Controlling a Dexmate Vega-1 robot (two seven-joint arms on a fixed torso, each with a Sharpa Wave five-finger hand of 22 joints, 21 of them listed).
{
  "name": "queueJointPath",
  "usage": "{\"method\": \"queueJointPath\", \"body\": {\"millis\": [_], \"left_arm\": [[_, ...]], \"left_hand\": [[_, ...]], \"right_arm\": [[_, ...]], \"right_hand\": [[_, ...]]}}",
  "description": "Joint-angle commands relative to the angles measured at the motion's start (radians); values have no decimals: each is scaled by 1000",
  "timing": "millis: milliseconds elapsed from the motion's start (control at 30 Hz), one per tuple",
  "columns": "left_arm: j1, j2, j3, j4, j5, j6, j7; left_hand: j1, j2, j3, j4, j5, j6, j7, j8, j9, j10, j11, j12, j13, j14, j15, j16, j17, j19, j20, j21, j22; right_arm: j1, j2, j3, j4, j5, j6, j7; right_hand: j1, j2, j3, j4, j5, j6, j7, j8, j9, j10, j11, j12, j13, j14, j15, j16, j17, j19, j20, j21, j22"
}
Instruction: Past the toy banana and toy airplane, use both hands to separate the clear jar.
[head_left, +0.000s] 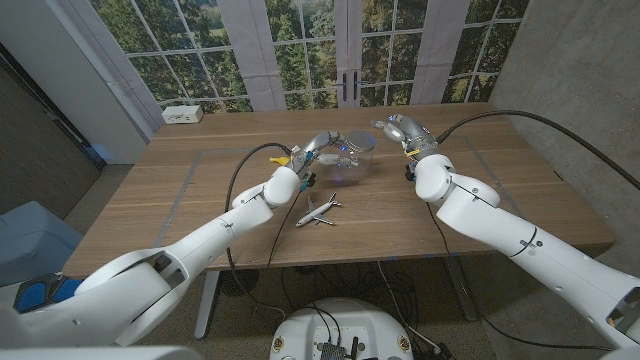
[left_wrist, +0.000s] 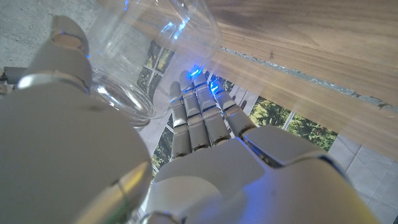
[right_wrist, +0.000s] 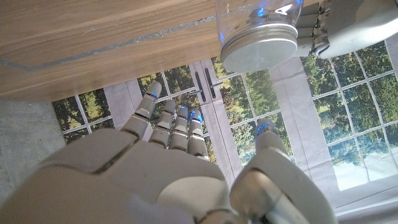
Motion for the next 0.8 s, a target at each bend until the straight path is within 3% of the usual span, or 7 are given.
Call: {"method": "queueJointPath", "body": {"millis": [33, 800], "left_arm": [[-12, 6, 8, 3, 32, -1, 12], [-14, 18, 13, -20, 83, 14, 46]], "left_hand": [[322, 323, -4, 0, 6, 297, -216, 261, 3, 356, -252, 3, 187, 7, -182, 0, 6, 1, -6, -2, 5], [327, 322, -12, 1, 13, 305, -215, 247, 1, 363, -251, -2, 192, 10, -182, -3, 8, 1, -7, -3, 5]], "right_arm": [[78, 12, -75, 10, -65, -69, 67], [269, 17, -276, -2, -160, -281, 238]], "right_hand": [[-8, -3, -7, 1, -3, -6, -1, 5, 3, 10, 4, 7, 3, 15, 1, 3, 4, 5, 4, -4, 5], [-9, -7, -15, -1, -5, -33, -15, 2, 4, 10, 9, 12, 9, 37, -1, 13, 11, 15, 4, -11, 5]]}}
